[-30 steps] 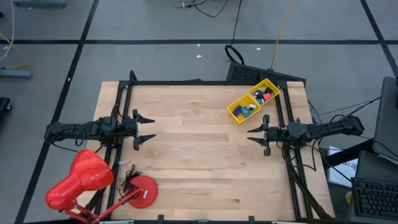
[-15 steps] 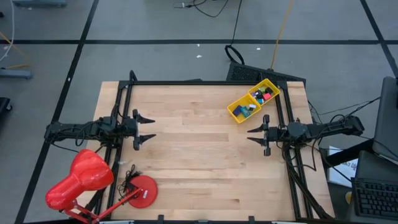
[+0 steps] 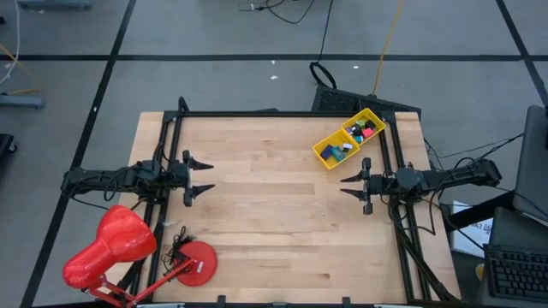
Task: Pick & Place Office items
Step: Return to Home Position
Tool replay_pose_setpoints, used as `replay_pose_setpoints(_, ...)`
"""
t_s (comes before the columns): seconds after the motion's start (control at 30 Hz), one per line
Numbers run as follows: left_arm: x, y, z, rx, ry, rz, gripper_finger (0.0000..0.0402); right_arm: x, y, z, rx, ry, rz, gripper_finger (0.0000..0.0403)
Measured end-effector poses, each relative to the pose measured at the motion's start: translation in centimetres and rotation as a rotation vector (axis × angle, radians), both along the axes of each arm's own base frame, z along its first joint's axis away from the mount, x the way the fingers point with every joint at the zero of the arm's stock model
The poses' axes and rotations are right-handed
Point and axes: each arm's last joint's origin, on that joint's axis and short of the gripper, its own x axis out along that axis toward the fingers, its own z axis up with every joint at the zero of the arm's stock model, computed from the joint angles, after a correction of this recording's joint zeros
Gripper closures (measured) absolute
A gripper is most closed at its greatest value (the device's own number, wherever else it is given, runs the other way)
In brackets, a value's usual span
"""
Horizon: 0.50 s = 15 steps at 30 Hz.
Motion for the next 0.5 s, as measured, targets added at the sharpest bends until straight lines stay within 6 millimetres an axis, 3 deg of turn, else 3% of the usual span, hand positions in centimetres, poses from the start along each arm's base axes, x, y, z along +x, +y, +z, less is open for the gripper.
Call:
replay_pose_setpoints(0.27,0.00,0.00,0.00,0.000,0.000,0.000,0.0069,0.00,0.00,0.00,0.000,0.000,0.000,0.0282)
replay_pose_setpoints(0.5,0.00,0.00,0.00,0.000,0.000,0.000,0.0079,0.00,0.00,0.00,0.000,0.000,0.000,0.0284)
